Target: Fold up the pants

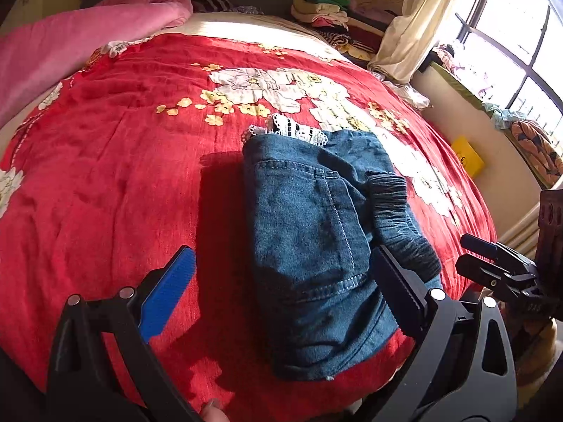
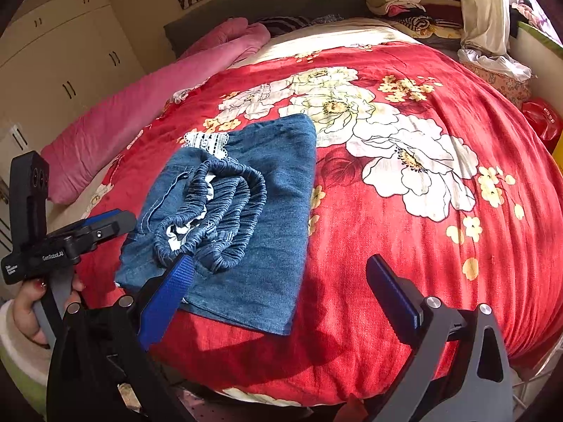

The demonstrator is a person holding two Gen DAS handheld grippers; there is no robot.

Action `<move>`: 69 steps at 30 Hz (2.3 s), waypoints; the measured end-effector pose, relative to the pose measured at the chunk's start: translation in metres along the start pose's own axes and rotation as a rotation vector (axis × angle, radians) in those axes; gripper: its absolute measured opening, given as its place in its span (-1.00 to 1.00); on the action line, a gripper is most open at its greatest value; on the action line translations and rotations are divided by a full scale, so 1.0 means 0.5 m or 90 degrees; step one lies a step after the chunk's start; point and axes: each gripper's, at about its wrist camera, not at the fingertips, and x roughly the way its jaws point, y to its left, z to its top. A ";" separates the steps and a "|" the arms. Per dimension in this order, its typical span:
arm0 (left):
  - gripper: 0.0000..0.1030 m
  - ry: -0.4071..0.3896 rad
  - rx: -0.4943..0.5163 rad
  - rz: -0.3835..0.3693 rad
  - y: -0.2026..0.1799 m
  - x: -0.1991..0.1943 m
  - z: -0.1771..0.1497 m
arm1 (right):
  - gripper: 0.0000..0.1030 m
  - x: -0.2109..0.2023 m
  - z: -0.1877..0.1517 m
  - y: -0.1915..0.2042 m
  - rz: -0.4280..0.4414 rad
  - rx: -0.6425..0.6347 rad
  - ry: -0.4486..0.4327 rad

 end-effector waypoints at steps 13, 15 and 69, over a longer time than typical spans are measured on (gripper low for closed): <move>0.81 0.046 0.001 -0.006 0.019 0.082 -0.021 | 0.90 0.067 0.028 -0.021 0.009 0.014 0.035; 0.81 0.044 -0.002 -0.010 0.021 0.080 -0.021 | 0.90 0.081 0.031 -0.023 0.021 0.019 0.045; -0.55 -0.012 0.035 -0.047 -0.065 0.007 0.018 | -0.76 0.057 0.049 0.059 0.069 -0.049 -0.029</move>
